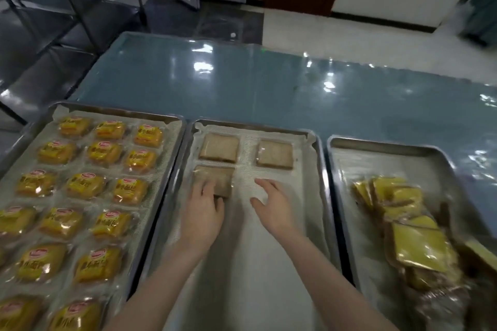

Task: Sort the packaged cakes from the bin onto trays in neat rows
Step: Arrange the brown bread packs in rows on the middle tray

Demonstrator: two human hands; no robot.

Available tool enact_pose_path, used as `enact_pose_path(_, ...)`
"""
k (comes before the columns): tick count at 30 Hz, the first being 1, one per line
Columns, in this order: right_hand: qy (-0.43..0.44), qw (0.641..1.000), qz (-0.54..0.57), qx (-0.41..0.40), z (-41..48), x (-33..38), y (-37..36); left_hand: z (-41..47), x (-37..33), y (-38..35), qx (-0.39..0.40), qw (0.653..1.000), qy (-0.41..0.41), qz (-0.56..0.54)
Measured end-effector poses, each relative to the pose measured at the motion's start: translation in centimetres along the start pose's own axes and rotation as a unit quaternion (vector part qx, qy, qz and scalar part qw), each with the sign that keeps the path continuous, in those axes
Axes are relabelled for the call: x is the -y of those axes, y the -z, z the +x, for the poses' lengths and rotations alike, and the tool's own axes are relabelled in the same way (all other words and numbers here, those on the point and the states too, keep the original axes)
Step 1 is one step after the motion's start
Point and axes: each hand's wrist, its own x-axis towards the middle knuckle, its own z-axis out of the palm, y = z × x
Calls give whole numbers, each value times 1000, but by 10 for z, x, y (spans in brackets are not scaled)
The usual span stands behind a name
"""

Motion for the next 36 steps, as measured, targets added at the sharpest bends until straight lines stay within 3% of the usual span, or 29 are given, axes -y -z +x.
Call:
enact_pose_path(5,39,996,-32,-77,-67,-55,90,-34,-96,-31,44,989,-98,-105)
enact_pose_path(11,-30,976,-66,-205,-158,-148,190,-110,-214,-94,150,959,-201,-131)
enact_pose_path(15,-101,962,-96,-236,-213,-209,228,-160,-260,-125,250,943,-186,-119)
enact_pose_path(19,-170,965,-115,-165,-248,-248,234,-199,-276,-150,335,930,-130,-74)
enact_pose_path(25,-102,978,-142,-115,-256,-264,220,-231,-287,-168,283,943,-79,-157)
enact_pose_path(29,-65,986,-86,-126,-255,-267,225,-230,-287,-161,229,952,-41,-199)
enact_pose_path(33,-24,988,80,-129,-253,-247,229,-228,-296,-133,110,959,-32,-259)
enact_pose_path(36,-49,951,279,-124,-248,-221,231,-235,-306,-116,66,956,-106,-265)
